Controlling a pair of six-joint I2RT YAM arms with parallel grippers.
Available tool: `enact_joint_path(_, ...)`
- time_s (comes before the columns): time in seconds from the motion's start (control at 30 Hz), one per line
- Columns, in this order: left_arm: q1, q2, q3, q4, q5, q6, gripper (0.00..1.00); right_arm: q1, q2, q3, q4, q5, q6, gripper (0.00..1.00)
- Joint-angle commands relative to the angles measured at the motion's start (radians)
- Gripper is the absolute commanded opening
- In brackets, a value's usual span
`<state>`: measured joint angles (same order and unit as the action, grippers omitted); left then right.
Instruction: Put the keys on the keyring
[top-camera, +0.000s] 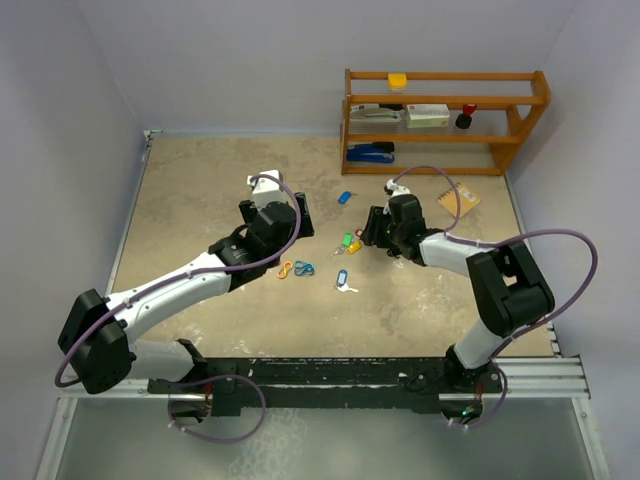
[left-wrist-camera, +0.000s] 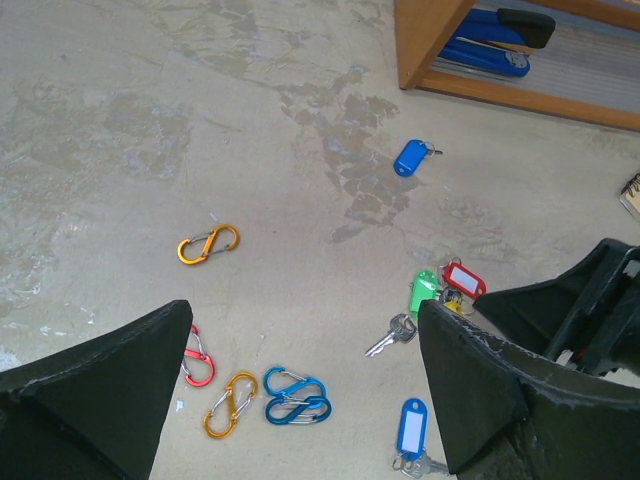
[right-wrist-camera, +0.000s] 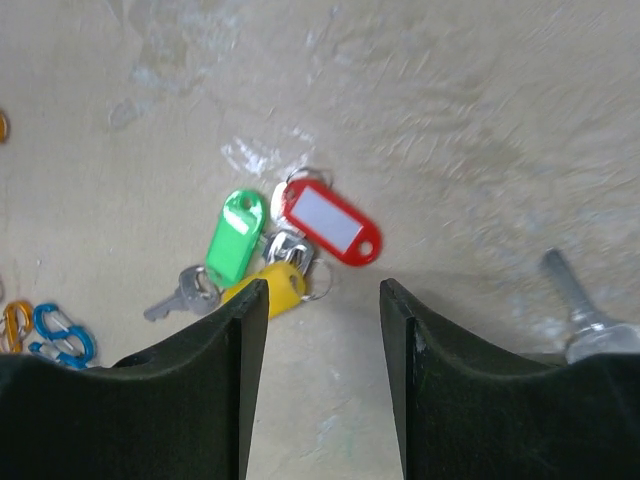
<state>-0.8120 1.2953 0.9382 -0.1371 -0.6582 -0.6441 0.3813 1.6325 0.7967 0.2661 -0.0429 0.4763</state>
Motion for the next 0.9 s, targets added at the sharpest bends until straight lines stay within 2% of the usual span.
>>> enact_joint_path(0.0,0.005,-0.001,0.019,0.030,-0.003,-0.008,0.91,0.055,0.009,0.033,-0.022,-0.018,0.076,0.52)
enact_joint_path(0.53,0.007,-0.002,0.014,0.027,-0.003,0.000,0.91,0.080,0.044,0.029,-0.019,-0.026,0.104,0.52)
enact_joint_path(0.87,0.007,0.000,0.014,0.022,0.004,-0.003,0.91,0.241,-0.042,-0.045,-0.075,0.069,0.085,0.52)
